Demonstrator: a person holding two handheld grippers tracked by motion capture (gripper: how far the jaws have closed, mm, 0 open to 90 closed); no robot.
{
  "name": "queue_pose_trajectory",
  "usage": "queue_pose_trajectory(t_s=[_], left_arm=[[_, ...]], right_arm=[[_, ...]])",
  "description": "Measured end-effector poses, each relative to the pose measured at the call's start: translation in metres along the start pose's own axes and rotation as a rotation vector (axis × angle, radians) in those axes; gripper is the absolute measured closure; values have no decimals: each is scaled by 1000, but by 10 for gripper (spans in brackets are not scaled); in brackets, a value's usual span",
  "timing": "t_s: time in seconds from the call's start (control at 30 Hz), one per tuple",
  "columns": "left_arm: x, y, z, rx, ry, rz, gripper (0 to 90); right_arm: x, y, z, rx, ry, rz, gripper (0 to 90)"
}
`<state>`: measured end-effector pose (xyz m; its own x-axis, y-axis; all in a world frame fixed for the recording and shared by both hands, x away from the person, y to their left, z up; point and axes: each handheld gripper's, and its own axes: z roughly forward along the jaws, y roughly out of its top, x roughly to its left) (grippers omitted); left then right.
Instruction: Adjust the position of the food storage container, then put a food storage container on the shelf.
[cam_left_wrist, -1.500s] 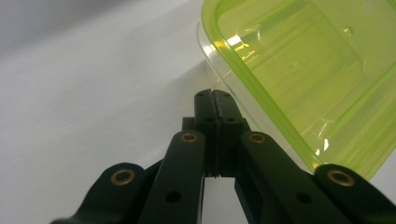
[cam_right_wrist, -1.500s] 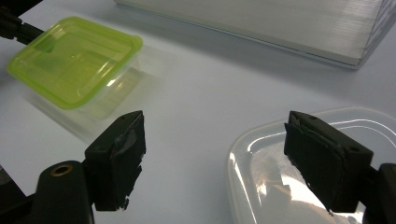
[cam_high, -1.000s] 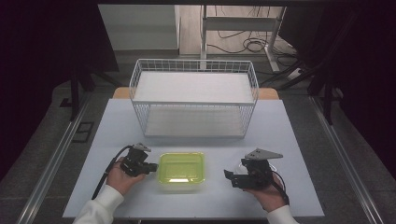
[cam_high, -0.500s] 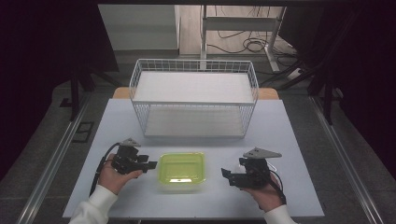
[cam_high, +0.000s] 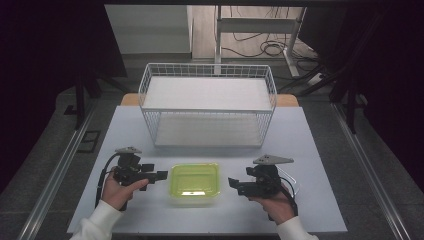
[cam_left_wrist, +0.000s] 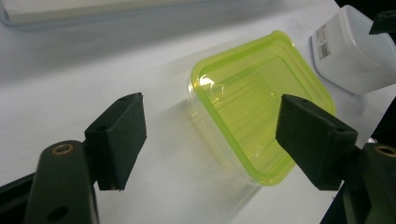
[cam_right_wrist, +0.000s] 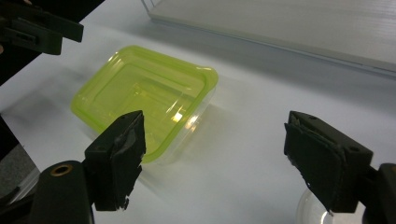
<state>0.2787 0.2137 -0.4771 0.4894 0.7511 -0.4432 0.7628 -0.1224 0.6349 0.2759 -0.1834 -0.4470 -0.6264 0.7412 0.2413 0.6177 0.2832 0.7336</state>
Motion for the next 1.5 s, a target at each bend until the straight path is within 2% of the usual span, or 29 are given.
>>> queue_pose_trajectory(t_s=[0.1,0.27,0.57,0.73,0.87,0.97,1.03,1.1,1.23,1.37,1.5], left_arm=[[1,-3,-8,-21,-10,-7,241],[6,-5,-17,-49,-27,-33,244],[5,-6,-17,-48,-31,-47,246],[3,-6,-14,-39,-37,-42,238],[4,-4,-10,-43,-59,-55,240],[5,-5,-6,-58,-63,-77,266],[7,-4,-3,-57,-94,-100,276],[7,-4,0,-51,-98,-115,281],[8,-2,3,-34,-107,-120,287],[12,1,7,-23,-97,-140,306],[14,0,14,-1,-86,-155,322]], right_arm=[[-2,4,-1,-9,12,9,208],[-5,7,6,7,35,23,208],[-6,7,7,15,41,45,209],[-5,7,6,16,39,54,209],[-2,7,7,27,51,66,226],[0,8,10,32,55,77,235],[3,9,15,39,66,94,241],[4,10,19,42,76,108,250],[8,14,26,57,81,110,256],[12,18,35,79,76,99,267],[13,23,46,101,64,110,272]])
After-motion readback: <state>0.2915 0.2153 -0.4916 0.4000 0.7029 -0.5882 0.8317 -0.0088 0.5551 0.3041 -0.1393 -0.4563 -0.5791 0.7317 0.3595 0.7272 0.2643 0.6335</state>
